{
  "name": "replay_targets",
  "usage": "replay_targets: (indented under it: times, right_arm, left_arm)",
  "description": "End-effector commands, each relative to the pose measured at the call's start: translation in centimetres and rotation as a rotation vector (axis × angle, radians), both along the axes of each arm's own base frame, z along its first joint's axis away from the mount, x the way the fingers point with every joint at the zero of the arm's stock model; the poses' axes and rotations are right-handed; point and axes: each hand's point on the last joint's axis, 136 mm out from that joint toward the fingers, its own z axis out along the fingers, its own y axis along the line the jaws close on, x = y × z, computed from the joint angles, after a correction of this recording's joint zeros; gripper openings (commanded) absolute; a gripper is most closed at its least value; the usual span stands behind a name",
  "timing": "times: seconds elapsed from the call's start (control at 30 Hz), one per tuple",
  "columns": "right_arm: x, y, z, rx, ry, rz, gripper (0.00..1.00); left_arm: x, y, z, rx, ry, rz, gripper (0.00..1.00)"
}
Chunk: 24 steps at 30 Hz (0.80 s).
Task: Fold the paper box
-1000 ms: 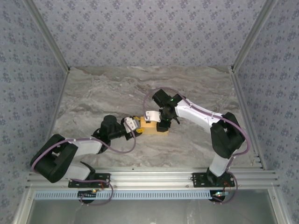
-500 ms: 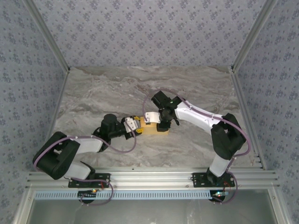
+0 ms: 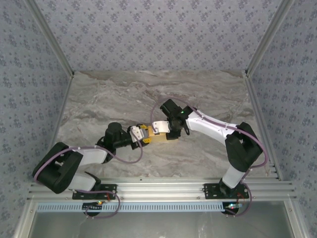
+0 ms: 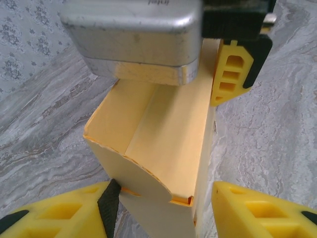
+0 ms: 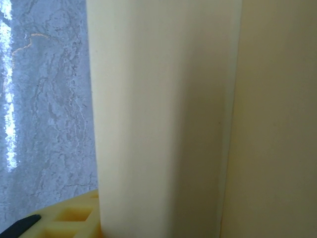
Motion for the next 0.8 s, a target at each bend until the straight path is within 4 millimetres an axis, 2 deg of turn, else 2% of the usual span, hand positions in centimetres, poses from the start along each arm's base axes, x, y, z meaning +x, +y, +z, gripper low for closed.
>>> replay_targets:
  times: [0.0, 0.17, 0.3, 0.5, 0.63, 0.7, 0.77]
  right_arm:
    - [-1.0, -3.4, -6.6, -0.209, 0.053, 0.033, 0.44]
    - [-1.2, -2.6, -5.6, -0.132, 0.122, -0.025, 0.47]
    - [-1.3, -0.6, -3.0, 0.014, 0.215, -0.08, 0.53]
    - [-1.3, -0.6, -1.6, 0.064, 0.254, -0.086, 0.47]
    - [-2.0, -0.7, -1.5, 0.054, 0.302, -0.073, 0.48]
    - [-2.4, -0.4, -1.4, 0.064, 0.321, -0.063, 0.49]
    - [-2.8, -0.2, -1.3, 0.066, 0.332, -0.051, 0.52]
  left_arm:
    - [-1.3, -0.1, 0.8, -0.049, 0.023, -0.046, 0.56]
    - [-1.5, -0.1, 2.6, -0.076, 0.02, -0.063, 0.56]
    - [-1.0, -0.2, 2.6, -0.06, 0.034, -0.051, 0.56]
    - [-0.1, 0.9, 3.4, -0.114, 0.034, -0.017, 0.57]
    - [0.3, 2.1, 4.4, -0.131, 0.005, 0.046, 0.66]
    - [0.5, 2.3, 4.7, -0.136, -0.001, 0.055, 0.68]
    - [0.7, 2.1, 4.8, -0.131, 0.009, 0.052, 0.75]
